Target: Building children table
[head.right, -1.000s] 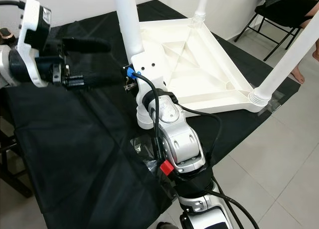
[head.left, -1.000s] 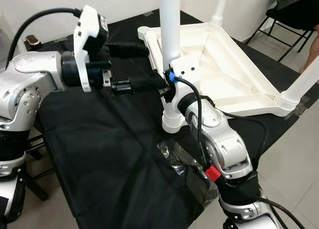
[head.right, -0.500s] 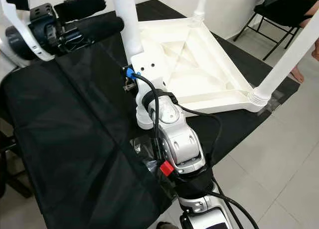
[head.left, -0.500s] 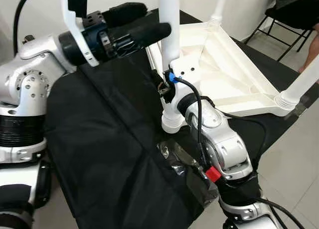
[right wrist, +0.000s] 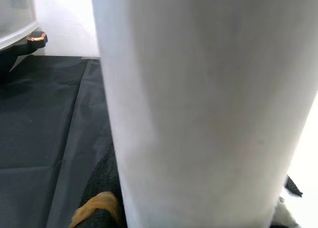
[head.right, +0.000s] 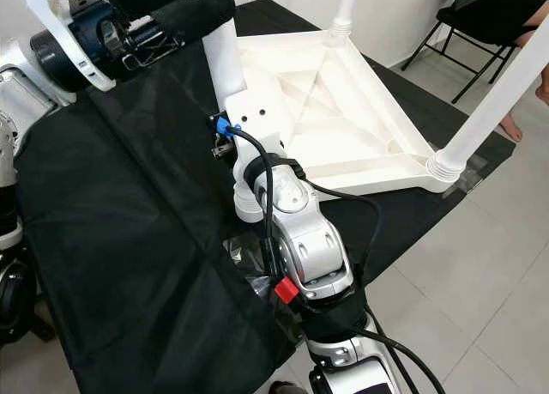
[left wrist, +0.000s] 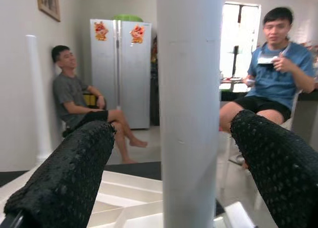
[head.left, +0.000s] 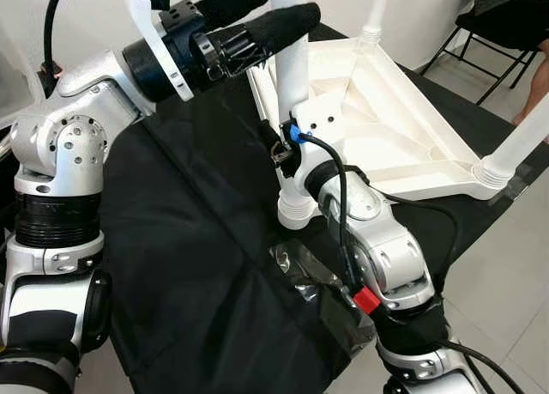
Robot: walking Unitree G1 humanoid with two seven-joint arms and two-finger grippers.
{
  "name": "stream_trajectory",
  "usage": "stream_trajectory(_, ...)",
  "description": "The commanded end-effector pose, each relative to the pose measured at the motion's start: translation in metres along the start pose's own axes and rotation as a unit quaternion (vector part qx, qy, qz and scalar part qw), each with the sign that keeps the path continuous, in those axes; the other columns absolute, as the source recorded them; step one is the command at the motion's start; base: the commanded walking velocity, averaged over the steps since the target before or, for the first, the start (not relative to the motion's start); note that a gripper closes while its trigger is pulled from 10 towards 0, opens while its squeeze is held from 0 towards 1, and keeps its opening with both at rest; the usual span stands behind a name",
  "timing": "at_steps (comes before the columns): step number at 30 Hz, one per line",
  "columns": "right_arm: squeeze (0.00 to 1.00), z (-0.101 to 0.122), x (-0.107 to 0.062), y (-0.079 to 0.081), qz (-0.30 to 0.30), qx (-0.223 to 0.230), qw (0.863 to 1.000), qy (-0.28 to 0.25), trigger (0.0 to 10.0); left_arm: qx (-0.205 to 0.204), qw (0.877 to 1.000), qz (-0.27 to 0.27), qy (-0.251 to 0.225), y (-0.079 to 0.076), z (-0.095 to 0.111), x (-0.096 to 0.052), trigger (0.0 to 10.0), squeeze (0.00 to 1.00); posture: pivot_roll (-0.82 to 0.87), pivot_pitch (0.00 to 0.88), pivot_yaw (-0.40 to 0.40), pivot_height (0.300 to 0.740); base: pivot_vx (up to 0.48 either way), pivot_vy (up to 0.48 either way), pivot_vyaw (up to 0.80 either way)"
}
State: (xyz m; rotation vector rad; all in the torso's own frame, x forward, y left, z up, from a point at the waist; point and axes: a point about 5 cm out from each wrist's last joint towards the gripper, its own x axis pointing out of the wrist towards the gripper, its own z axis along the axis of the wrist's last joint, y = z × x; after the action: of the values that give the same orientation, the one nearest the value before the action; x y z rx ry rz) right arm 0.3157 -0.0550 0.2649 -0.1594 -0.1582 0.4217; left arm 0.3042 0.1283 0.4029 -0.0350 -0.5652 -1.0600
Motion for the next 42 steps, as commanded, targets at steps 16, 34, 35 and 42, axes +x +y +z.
stream_trajectory(16,0.0,-0.034,-0.001,0.007,0.024,0.017,0.997,0.076,10.0,-0.008,0.998,-0.062,0.003,-0.026,-0.006,0.029,4.3,0.0,0.0,0.214,-0.031,0.74,0.0,0.0,0.0)
stream_trajectory(34,0.0,-0.033,-0.001,0.004,0.02,0.016,0.997,0.073,10.0,0.008,0.998,-0.063,0.011,-0.033,-0.007,0.036,0.0,0.0,-0.01,0.208,-0.02,0.74,0.0,0.0,0.0)
stream_trajectory(35,0.0,-0.033,-0.001,0.004,0.021,0.017,0.997,0.07,10.0,0.009,0.998,-0.064,0.013,-0.033,-0.007,0.036,0.0,0.0,-0.01,0.208,-0.02,0.74,0.0,0.0,0.0)
stream_trajectory(42,1.0,-0.014,-0.003,0.003,0.101,0.033,0.994,0.002,10.0,0.009,0.997,-0.076,0.021,-0.037,-0.012,0.037,0.0,0.0,-0.01,0.2,-0.015,0.74,0.0,0.0,0.0)
